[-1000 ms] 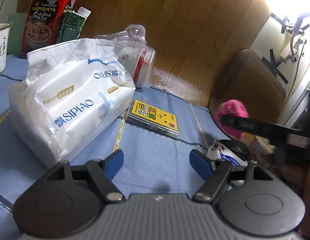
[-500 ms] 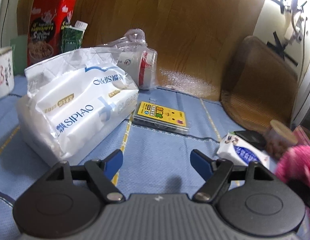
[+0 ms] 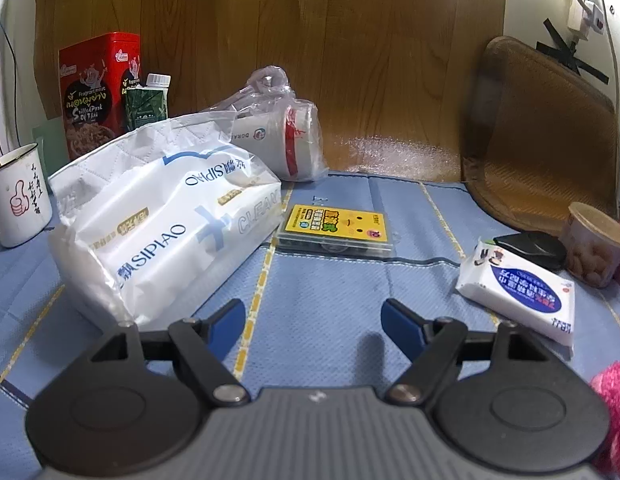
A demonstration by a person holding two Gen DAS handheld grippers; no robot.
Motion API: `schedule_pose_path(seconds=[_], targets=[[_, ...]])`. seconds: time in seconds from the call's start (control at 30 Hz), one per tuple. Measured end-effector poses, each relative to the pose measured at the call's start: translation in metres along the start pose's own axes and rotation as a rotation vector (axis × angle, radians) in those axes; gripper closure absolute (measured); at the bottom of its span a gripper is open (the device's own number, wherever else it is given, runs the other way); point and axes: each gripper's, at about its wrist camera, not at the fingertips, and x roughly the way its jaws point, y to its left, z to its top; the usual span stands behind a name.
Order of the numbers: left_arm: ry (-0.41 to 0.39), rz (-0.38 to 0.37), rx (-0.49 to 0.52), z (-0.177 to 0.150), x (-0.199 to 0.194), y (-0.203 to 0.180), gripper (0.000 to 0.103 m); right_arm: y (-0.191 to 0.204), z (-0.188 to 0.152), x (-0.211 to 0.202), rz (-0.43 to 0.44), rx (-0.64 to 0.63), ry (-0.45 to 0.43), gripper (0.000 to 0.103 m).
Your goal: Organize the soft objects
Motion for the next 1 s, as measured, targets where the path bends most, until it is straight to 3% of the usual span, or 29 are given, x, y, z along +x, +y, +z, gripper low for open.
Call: schedule_pose_path(seconds=[0.67,1.0], targets=[[0.015,0.063,0.058,-0.001,0.004,-0.01,0.024,-0.025,-0.023,-0.009,0.063,0.174,0.026,0.025],[0.019,0.081,0.064,-0.001,0.004,-0.012,0.024,-0.044,-0.022,-0.01,0.037,0.095,-0.017,0.023]])
